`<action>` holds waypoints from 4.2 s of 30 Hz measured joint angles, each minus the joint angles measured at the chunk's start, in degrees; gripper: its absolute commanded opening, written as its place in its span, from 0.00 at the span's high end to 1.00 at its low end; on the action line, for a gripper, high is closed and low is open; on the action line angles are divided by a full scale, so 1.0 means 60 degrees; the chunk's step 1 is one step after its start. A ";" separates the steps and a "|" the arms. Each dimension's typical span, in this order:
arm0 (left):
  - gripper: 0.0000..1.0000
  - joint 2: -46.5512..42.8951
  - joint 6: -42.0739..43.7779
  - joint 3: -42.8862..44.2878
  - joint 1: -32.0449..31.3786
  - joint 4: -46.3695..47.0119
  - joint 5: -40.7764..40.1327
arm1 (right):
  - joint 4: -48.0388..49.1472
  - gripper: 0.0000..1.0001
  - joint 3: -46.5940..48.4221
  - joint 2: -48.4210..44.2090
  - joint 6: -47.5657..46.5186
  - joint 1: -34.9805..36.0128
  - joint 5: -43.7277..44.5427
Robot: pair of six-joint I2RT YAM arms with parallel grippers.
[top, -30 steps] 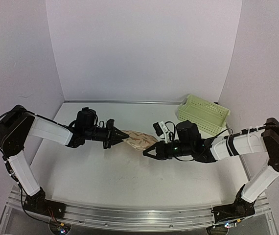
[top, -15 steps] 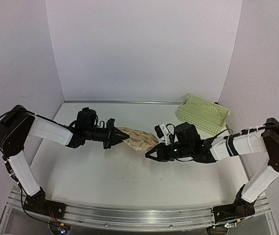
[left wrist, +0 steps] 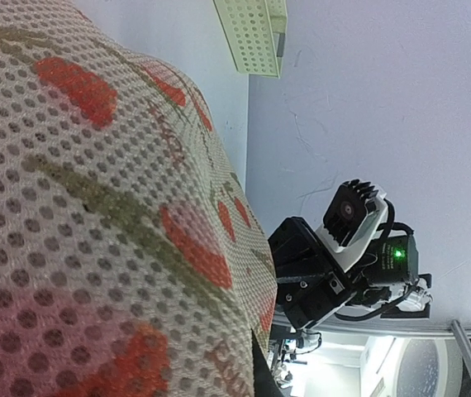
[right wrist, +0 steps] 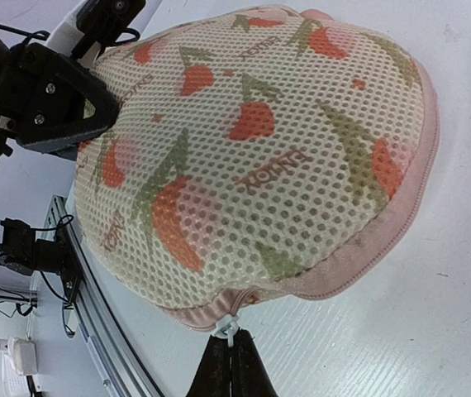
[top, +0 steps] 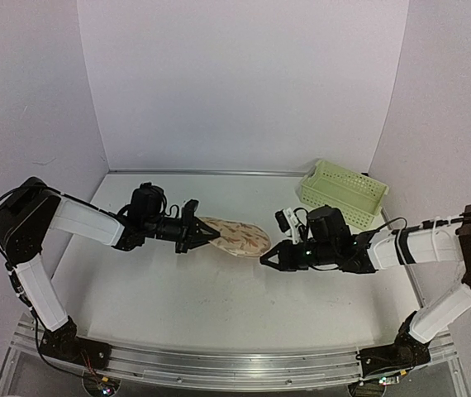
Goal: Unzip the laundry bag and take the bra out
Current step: Unzip the zipper of the laundry bag, then place the laundry bag at the center of the board, then hold the laundry bag at the center of the board.
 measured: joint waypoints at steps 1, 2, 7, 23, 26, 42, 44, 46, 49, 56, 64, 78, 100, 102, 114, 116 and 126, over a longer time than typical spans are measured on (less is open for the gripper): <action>1.00 0.0007 0.0069 0.0000 0.0000 0.0000 0.0044 | -0.0062 1.00 -0.0018 -0.0033 -0.0040 -0.0022 0.0018; 1.00 0.0015 0.0124 0.0000 0.0000 0.0004 0.0084 | -0.0124 1.00 -0.0055 -0.0069 -0.0073 -0.0047 0.0047; 1.00 0.0036 0.0423 0.0000 0.0007 0.0000 0.0419 | -0.0652 1.00 -0.0270 -0.0233 -0.0208 -0.0284 0.0463; 0.99 0.1104 0.1016 0.0750 -0.0073 0.0000 0.1337 | -0.0900 1.00 -0.0998 -0.0856 -0.0466 -0.0284 0.0499; 0.95 0.1625 0.1038 0.1231 -0.0058 0.0000 0.1486 | -0.0903 1.00 -0.1096 -0.0860 -0.0426 -0.0044 0.0612; 0.64 0.2412 0.1126 0.1912 0.0262 -0.0681 0.1370 | -0.0827 1.00 -0.0448 0.0372 0.0415 0.0692 0.1526; 0.63 0.2379 0.1162 0.1843 0.0302 -0.0823 0.1253 | -0.0827 1.00 -0.0251 0.0539 0.0474 0.0729 0.1555; 0.63 0.2273 0.1242 0.1705 0.0346 -0.1049 0.1086 | -0.0831 1.00 -0.0018 0.0721 0.0561 0.0743 0.1574; 0.62 0.2065 0.1392 0.1468 0.0419 -0.1443 0.0838 | -0.0831 1.00 0.0313 0.1009 0.0703 0.0794 0.1581; 0.53 0.1526 0.2539 0.1439 0.0535 -0.3763 -0.0244 | -0.0900 1.00 0.1217 0.1814 0.0907 0.0936 0.1585; 0.36 0.0171 0.3388 0.1439 0.0619 -0.6084 -0.1749 | -0.1209 1.00 0.2612 0.2892 0.0918 0.1100 0.1479; 0.28 -0.1756 0.2998 0.0576 0.0652 -0.6696 -0.1902 | -0.2069 1.00 0.5220 0.4943 0.0750 0.1490 0.1195; 0.31 -0.1180 0.0703 -0.0994 0.0561 -0.3982 -0.1319 | -0.2692 1.00 0.6386 0.5435 0.0036 0.1734 0.1166; 0.34 -0.1086 0.0685 -0.0994 0.0561 -0.3938 -0.1355 | -0.2696 1.00 0.6386 0.5435 -0.0018 0.1785 0.1169; 0.62 -0.0568 0.0561 -0.0969 0.0561 -0.3898 -0.1475 | -0.2692 1.00 0.6018 0.5435 -0.0521 0.2011 0.1246; 0.71 -0.0539 0.0561 -0.0962 0.0557 -0.3901 -0.1475 | -0.2692 1.00 0.5803 0.5428 -0.0630 0.2055 0.1279; 1.00 -0.0437 0.0674 -0.0747 0.0506 -0.3905 -0.1344 | -0.2656 1.00 0.5016 0.4768 -0.1115 0.2361 0.1461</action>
